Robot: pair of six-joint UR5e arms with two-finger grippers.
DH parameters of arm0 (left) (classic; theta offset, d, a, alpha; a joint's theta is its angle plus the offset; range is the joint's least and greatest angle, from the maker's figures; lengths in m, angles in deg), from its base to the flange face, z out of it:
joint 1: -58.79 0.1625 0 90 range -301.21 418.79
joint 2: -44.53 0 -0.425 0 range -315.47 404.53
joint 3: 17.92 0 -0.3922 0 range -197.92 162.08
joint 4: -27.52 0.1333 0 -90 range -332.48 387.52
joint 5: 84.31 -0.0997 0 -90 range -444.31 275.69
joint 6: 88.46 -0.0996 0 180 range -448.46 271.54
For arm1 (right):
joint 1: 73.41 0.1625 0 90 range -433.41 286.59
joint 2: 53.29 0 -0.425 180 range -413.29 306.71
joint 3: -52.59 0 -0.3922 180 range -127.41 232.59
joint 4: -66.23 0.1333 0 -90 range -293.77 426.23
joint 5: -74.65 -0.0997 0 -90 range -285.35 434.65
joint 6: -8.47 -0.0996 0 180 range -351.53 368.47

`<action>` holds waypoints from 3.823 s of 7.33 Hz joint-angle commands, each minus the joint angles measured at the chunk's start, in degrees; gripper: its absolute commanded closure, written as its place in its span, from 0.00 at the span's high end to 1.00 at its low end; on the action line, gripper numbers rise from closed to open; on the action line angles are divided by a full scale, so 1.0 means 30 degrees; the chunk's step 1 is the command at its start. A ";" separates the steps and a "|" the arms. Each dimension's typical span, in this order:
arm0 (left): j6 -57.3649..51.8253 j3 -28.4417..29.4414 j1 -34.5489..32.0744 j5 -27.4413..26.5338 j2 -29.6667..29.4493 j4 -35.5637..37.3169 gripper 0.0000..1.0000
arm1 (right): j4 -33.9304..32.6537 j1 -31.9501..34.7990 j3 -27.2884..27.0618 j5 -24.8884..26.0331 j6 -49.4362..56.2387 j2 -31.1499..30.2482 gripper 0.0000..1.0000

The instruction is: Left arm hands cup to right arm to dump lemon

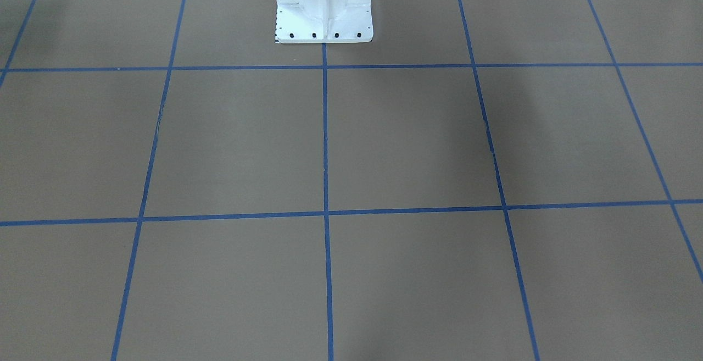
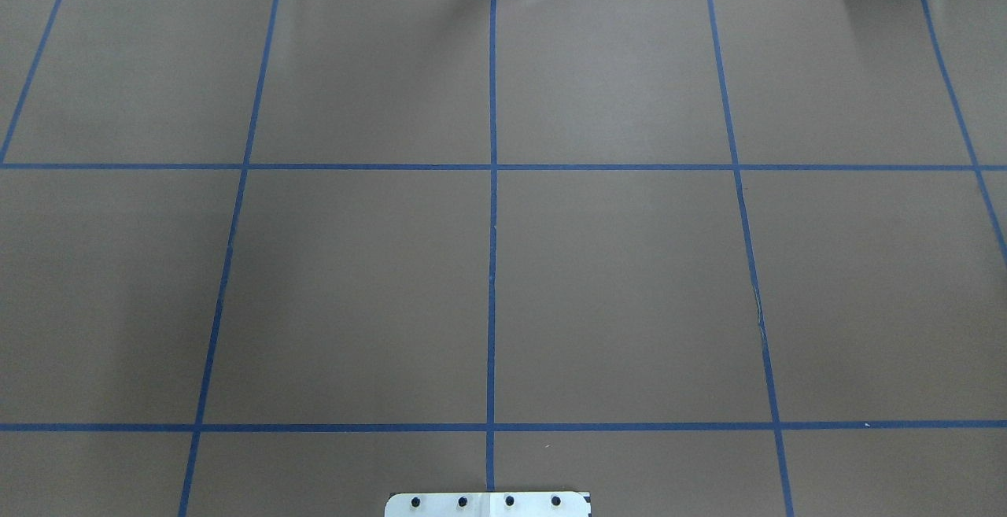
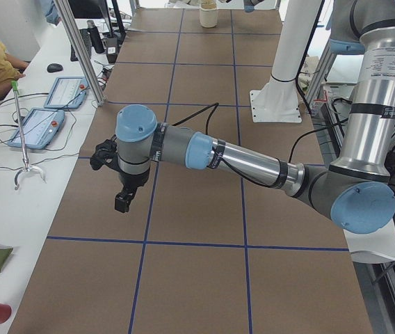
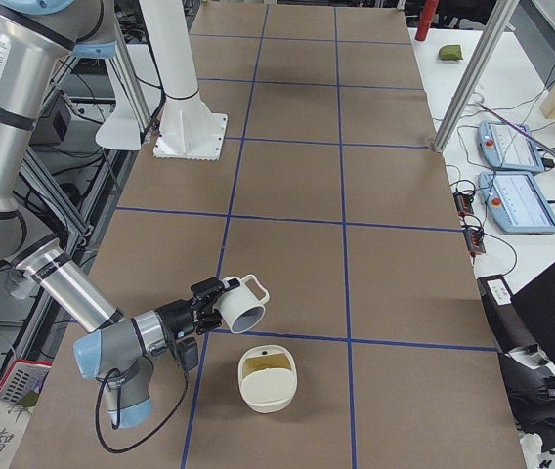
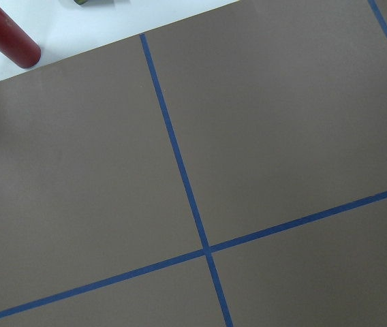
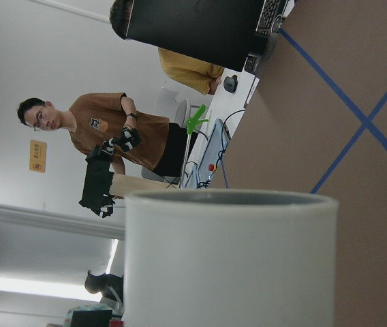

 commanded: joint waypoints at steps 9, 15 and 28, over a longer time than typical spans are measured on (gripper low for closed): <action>-0.0031 0.0459 0.0032 0.0019 0.0283 0.0029 1.00 | -1.2348 0.1324 -0.6383 -0.2595 2.3058 0.0572 0.00; -0.0002 0.0372 0.0091 0.0019 0.0166 -0.0030 1.00 | -2.0536 -0.1617 -0.6894 0.0491 2.4312 0.8860 0.00; 2.3531 0.0896 0.9747 0.1485 -0.7325 -0.7728 1.00 | -3.1794 -1.7101 -0.5699 2.1134 2.5490 2.0025 0.00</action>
